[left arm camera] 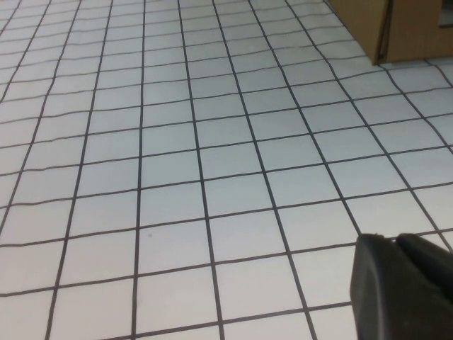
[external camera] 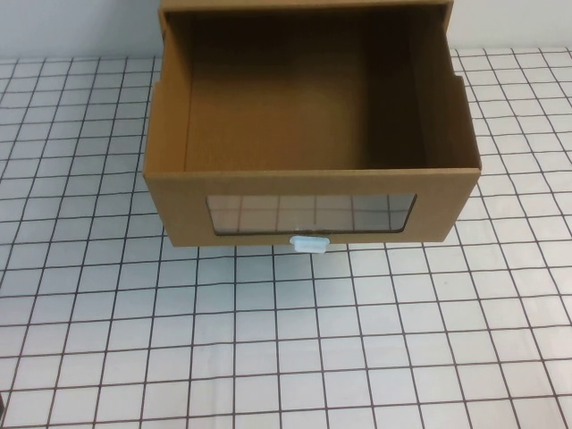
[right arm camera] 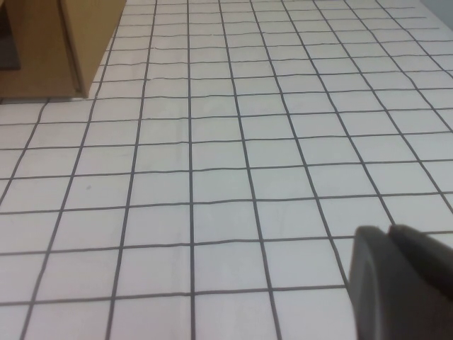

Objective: Open the shoe box
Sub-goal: 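Pull the top drawer of the cardboard box fully open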

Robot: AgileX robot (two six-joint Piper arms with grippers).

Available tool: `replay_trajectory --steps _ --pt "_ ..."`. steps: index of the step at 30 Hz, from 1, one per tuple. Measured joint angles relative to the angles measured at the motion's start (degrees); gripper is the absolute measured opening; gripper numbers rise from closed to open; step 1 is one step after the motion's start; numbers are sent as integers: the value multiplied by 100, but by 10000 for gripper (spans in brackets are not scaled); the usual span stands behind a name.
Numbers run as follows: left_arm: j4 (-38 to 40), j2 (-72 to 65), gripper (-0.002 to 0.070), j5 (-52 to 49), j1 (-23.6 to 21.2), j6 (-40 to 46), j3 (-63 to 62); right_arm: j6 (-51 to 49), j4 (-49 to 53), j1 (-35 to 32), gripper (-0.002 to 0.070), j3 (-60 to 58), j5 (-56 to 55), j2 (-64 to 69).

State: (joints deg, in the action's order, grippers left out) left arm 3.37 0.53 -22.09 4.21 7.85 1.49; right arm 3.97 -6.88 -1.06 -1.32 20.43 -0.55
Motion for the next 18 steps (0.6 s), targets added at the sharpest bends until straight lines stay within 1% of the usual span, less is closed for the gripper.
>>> replay_trajectory --steps 18 --pt "0 9 -5 0 0 -48 0 0 0 0 -13 0 0 0"
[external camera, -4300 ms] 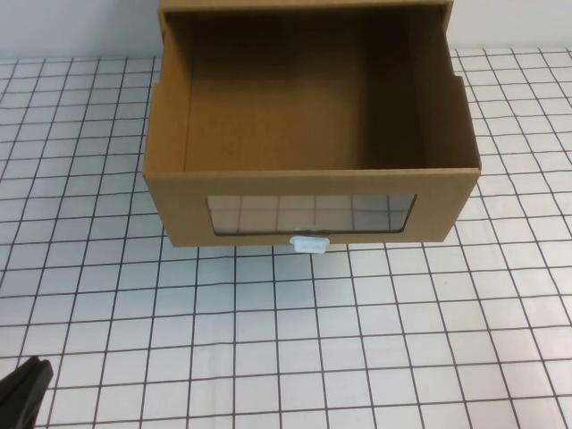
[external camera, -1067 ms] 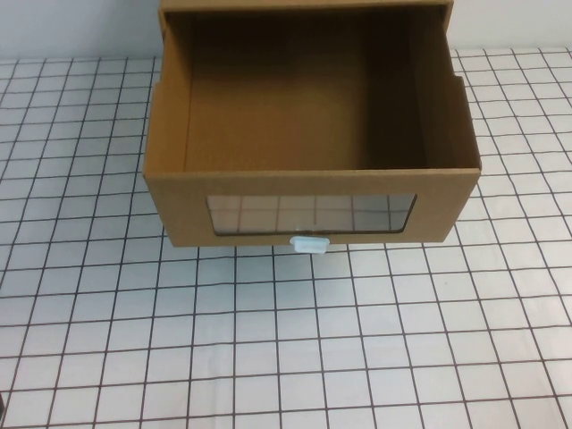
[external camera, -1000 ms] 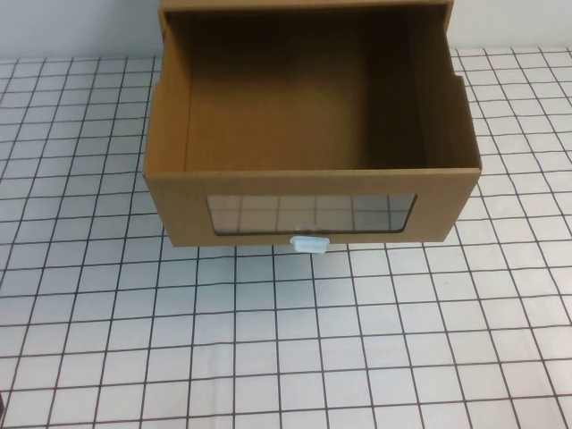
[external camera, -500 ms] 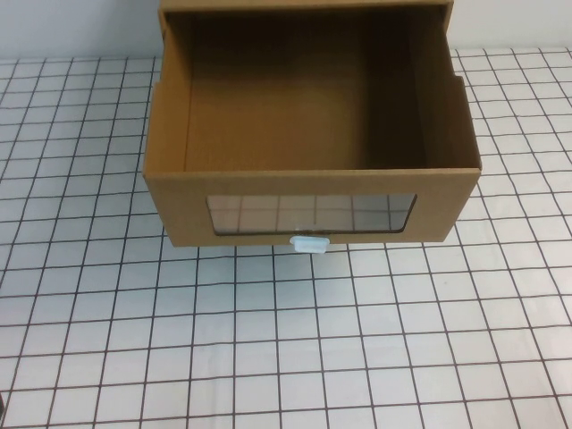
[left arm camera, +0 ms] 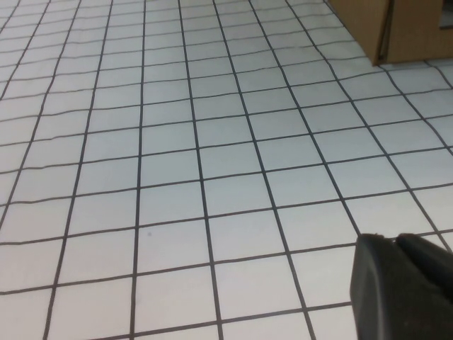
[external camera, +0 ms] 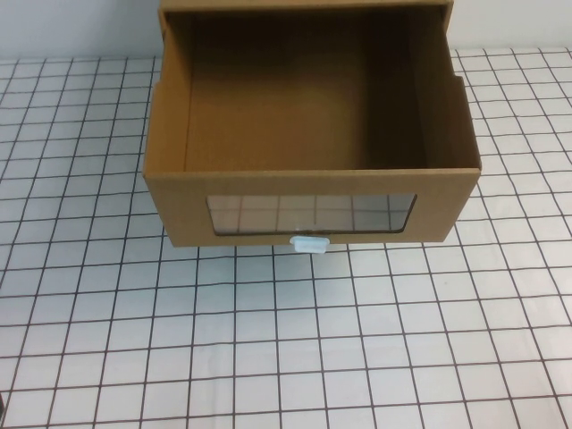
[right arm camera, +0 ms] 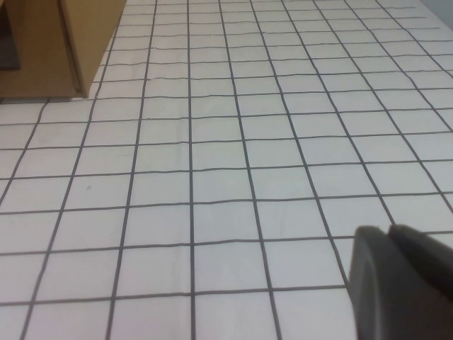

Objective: Open the shoe box
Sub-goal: 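Pull the top drawer of the cardboard box fully open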

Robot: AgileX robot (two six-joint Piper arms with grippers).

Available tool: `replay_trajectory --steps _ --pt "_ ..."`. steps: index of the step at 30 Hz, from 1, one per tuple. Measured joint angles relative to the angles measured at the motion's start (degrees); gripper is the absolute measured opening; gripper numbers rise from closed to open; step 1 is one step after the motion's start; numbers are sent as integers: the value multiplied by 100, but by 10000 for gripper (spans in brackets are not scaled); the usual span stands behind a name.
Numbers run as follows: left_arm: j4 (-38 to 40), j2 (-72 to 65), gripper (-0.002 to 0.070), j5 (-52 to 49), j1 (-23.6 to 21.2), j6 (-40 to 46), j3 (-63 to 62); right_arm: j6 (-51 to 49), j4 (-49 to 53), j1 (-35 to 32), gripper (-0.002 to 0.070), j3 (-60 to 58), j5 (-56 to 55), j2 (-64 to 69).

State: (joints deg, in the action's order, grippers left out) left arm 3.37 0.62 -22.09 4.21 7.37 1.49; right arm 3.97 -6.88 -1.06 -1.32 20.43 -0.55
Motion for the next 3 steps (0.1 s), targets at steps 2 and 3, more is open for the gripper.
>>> replay_trajectory --steps 2,3 --pt "0 0 -5 0 0 -12 0 0 0 0 -13 0 0 0" --pt "0 0 -5 0 0 -12 0 0 0 0 -13 0 0 0"
